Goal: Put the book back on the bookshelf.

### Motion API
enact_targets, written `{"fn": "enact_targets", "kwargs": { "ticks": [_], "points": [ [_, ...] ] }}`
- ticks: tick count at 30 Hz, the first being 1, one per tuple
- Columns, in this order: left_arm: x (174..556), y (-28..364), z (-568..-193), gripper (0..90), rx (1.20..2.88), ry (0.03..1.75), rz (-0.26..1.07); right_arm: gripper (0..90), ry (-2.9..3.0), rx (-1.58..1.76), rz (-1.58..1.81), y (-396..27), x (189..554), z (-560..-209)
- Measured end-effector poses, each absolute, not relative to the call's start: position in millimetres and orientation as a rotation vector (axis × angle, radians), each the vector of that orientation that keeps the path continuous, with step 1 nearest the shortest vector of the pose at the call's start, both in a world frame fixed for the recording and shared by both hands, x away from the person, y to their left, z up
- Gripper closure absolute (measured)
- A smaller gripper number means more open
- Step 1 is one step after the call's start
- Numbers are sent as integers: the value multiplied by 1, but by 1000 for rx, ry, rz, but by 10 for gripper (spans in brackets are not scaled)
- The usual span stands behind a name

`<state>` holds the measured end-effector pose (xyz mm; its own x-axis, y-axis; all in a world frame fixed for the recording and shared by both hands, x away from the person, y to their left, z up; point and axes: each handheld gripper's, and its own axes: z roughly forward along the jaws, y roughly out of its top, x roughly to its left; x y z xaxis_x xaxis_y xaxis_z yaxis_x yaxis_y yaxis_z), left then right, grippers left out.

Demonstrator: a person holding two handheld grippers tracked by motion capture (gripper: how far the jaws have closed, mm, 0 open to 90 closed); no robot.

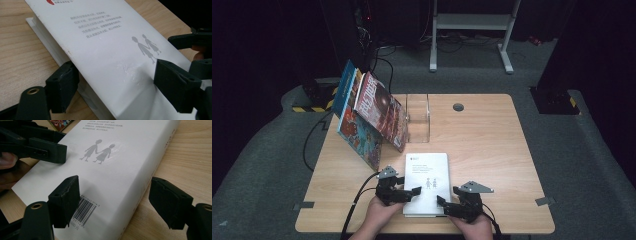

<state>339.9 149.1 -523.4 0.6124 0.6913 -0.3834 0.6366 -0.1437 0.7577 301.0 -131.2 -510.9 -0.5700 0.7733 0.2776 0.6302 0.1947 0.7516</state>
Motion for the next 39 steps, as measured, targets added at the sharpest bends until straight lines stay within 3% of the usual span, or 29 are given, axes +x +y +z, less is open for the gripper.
{"fn": "enact_targets", "kwargs": {
  "ticks": [17, 28, 39],
  "points": [
    [353, 146, -521, 212, 1839, 1098, 118, 247, 2319, 1381, 1338, -137, 308, -512],
    [351, 151, -516, 380, 1811, 1094, 155, 248, 2329, 1382, 1362, -140, 313, -514],
    [349, 156, -513, 452, 1815, 1043, 172, 264, 2324, 1363, 1370, -139, 311, -514]
  ]
}}
